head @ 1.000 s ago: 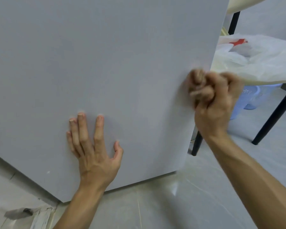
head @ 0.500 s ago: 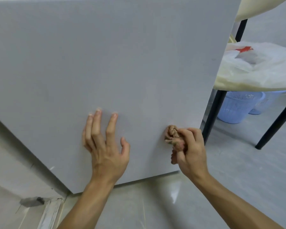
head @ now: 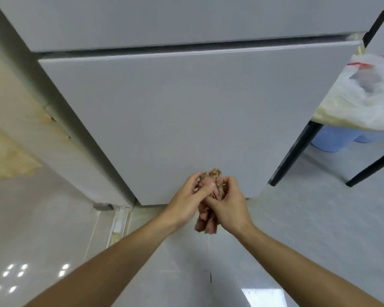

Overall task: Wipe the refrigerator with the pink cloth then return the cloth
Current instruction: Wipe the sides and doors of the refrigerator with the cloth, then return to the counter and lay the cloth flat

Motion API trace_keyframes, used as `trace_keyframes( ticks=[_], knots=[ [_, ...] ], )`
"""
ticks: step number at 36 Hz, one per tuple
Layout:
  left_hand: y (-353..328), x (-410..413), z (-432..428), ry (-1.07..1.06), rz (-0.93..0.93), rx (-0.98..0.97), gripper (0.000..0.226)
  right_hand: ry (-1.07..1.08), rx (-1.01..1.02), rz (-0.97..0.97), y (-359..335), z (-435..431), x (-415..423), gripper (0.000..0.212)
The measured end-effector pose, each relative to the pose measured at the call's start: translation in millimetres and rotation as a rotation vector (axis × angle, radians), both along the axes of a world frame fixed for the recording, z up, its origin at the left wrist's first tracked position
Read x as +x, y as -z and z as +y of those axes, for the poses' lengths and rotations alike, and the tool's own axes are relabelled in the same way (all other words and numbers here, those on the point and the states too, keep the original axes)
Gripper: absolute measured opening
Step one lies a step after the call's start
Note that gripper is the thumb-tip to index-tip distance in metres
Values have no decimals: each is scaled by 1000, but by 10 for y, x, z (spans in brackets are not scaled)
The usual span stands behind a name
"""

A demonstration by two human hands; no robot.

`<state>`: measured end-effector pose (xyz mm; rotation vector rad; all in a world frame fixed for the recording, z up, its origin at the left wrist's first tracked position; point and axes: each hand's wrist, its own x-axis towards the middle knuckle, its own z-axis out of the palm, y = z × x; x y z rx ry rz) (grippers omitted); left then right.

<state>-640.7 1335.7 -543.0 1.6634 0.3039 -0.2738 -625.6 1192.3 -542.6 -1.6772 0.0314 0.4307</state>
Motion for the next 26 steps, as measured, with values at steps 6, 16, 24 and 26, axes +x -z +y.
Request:
trace_keyframes(
  ticks=[6, 16, 24, 26],
  knots=[
    [-554, -498, 111, -110, 261, -63, 44, -97, -121, 196, -645, 29, -452, 54],
    [-2451, -1221, 20, -416, 465, -198, 25, -136, -86, 299, -2540, -92, -1062, 55],
    [-4052, -1352, -304, -418, 485, -179, 25, -99, -264, 188, -4168, -381, -1279, 9],
    [-4389, -1316, -411, -403, 484, -195, 28, -102, -236, 212, -4504, -496, -1224, 5]
  ],
)
